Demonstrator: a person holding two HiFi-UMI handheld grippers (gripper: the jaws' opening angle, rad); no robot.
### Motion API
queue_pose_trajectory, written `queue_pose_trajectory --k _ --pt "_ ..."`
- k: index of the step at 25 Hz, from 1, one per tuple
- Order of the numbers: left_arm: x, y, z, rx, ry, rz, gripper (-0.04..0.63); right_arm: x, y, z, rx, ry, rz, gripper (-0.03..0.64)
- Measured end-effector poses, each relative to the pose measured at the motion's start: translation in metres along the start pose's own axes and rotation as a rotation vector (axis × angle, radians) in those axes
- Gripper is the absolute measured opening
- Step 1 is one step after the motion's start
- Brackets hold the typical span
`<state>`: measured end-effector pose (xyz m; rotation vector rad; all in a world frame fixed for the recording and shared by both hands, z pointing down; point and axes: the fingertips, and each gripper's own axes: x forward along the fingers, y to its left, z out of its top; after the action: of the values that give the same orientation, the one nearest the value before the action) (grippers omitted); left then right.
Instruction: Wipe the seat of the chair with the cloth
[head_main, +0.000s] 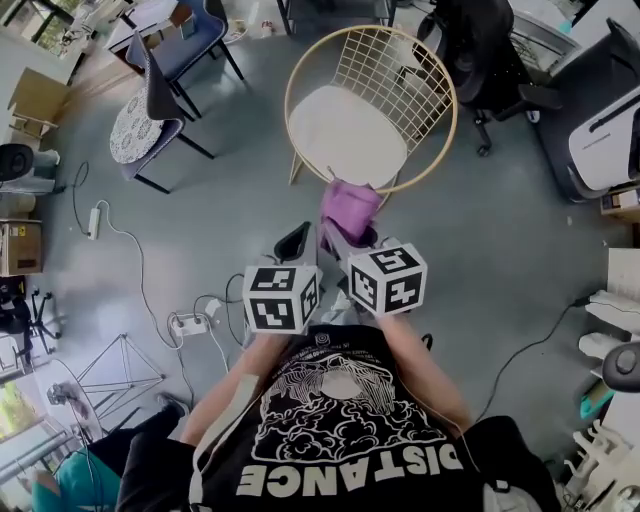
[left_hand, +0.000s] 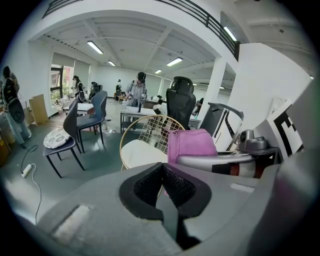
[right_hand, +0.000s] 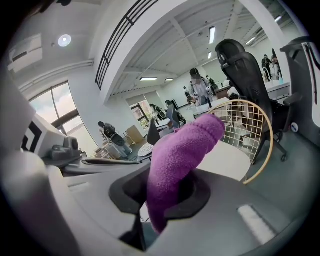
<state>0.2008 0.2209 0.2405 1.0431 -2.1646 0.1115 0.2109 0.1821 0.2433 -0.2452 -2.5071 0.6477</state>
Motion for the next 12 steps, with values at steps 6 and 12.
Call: queue_pose_trajectory --k 6,12 --pt "0.015 0.028 0.020 0.002 0.009 -0.039 -0.008 0.029 -0.003 0.020 0.018 -0.006 -0.045 0.064" --pt "0.048 0.065 0.050 0.012 0.029 -0.097 -0.007 0.078 -0.010 0.046 0.037 0.002 -0.089 0.064"
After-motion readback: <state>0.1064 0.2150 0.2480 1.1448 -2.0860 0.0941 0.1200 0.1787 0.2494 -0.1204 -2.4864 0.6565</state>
